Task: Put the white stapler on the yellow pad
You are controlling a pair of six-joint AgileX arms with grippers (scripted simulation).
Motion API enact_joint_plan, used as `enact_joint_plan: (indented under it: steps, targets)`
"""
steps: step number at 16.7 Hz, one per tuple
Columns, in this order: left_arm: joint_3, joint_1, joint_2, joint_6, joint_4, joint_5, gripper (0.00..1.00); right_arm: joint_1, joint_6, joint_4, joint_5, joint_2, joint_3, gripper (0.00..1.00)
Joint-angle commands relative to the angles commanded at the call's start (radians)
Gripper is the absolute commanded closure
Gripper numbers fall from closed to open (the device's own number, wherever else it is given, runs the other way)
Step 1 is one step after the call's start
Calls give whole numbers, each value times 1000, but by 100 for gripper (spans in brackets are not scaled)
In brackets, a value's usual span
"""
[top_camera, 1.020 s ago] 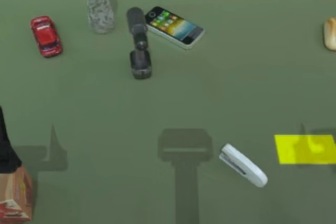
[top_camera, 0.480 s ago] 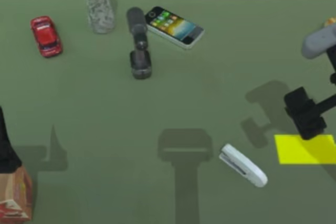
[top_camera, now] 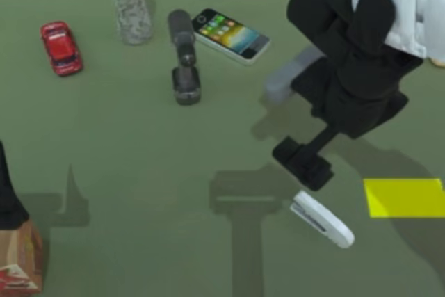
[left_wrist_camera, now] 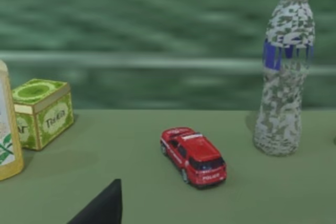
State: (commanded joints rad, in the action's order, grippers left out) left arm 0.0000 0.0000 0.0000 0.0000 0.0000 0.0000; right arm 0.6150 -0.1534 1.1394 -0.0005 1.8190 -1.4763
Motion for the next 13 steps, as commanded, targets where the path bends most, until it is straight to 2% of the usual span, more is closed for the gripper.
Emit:
enact_joint_plan:
  steps: [5, 10, 13]
  targets:
    - [0, 0, 0, 0, 0, 0, 0, 47, -12, 81, 3, 131, -123, 0]
    - [0, 0, 0, 0, 0, 0, 0, 43, -11, 75, 3, 129, -118, 0]
    - [0, 0, 0, 0, 0, 0, 0, 46, -13, 6, 3, 150, -65, 0]
